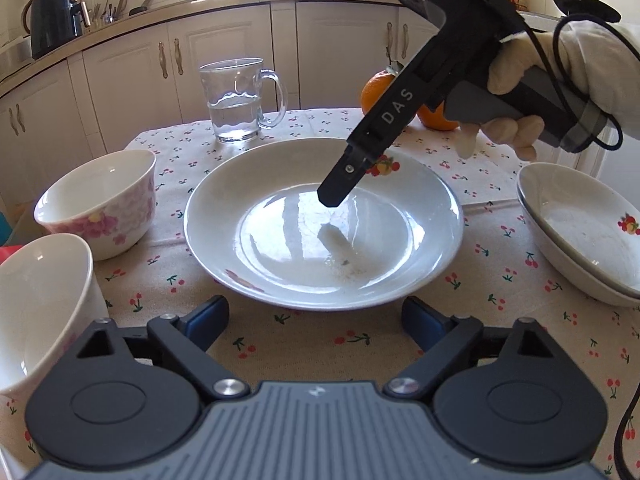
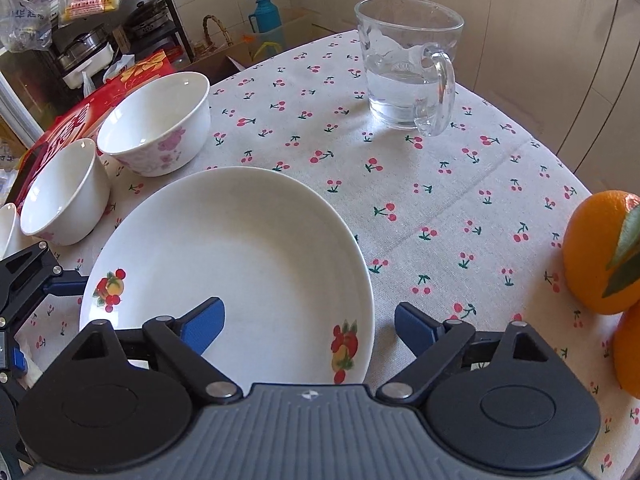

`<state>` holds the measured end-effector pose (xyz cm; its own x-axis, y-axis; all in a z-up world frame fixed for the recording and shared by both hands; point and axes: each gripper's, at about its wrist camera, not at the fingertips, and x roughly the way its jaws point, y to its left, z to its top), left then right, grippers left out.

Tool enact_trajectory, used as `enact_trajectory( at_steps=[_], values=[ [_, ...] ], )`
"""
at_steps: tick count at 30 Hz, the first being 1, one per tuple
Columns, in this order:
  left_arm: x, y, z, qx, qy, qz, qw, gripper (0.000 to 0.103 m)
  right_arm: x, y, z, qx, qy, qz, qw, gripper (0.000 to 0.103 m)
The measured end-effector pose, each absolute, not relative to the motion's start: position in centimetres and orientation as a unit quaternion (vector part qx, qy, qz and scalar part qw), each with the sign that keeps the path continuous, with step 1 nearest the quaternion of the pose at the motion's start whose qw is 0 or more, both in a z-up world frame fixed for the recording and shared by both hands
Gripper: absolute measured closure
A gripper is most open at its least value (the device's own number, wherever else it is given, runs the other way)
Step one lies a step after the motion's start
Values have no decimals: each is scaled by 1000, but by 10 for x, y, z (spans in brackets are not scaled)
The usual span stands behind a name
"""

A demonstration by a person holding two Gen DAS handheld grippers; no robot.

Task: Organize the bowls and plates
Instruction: 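Lift the flowered plate with the right tool and carry it over the plate stack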

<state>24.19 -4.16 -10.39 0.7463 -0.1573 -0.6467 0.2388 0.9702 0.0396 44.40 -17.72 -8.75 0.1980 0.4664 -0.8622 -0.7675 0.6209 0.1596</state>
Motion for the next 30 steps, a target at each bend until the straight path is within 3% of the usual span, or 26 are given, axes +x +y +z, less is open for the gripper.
enact_trajectory(
  at_steps=[11,30],
  values=[
    [244,-40,-103,58,339,-114,932,15,466,-171,-87,-131,487,457,733,22],
    [245,-41,-102,66,336,-125,931,15,469,-161,-87,-132,493,482,713,23]
  ],
)
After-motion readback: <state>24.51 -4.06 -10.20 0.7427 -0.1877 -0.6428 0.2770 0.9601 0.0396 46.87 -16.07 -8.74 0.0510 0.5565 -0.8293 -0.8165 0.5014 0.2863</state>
